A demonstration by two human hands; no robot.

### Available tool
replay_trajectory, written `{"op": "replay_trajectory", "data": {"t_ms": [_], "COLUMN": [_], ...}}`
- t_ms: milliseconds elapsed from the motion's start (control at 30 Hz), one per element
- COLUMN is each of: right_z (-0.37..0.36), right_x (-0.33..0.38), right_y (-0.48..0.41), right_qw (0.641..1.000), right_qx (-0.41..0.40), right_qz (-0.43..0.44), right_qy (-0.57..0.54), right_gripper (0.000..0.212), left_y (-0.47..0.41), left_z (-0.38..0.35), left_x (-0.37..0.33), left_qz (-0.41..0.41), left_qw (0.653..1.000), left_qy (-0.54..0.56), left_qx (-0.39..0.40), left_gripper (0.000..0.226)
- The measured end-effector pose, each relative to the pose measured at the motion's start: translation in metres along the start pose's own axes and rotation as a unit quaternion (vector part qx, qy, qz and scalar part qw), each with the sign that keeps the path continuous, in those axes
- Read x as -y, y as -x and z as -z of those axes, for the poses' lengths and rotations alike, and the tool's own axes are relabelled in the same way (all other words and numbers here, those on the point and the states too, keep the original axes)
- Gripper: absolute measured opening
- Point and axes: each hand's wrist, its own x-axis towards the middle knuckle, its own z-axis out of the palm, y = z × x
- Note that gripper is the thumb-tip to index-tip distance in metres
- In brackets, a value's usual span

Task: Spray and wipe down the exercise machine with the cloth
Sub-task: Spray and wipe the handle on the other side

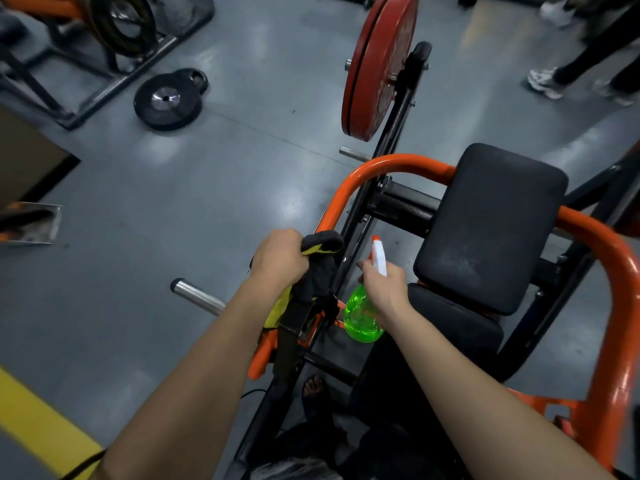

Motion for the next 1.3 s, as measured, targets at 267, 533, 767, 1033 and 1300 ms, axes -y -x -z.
{"op": "replay_trajectory", "data": {"t_ms": [267, 533, 767, 1033, 1300], "right_z": [0.002, -0.01, -0.02, -0.029, -0.021], "right_x": [0.007, 0.042, 0.047, 0.017, 0.006], "right_y": [-0.002, 0.016, 0.025, 0.022, 0.019], "right_qw": [1.0, 0.999, 0.998, 0.997, 0.998], "right_qx": [0.008, 0.026, 0.033, 0.045, 0.004], "right_qz": [0.024, 0.038, 0.047, 0.006, 0.018], "right_qy": [0.016, 0.013, 0.025, 0.056, 0.065], "right_gripper": [0.025, 0.023, 0.021, 0.022, 0.028], "left_y": [0.033, -0.004, 0.015, 0.041, 0.014], "left_z": [0.072, 0.121, 0.054, 0.014, -0.027], "left_x": [-0.024, -0.009, 0.051, 0.083, 0.072], "left_qz": [-0.059, 0.029, 0.092, 0.103, 0.096], "left_qw": [0.97, 0.946, 0.978, 0.915, 0.853], "left_qy": [0.142, 0.297, 0.045, 0.174, 0.487], "left_qx": [-0.187, -0.13, 0.18, 0.349, 0.16], "left_gripper": [0.041, 0.052, 0.033, 0.028, 0.029]}}
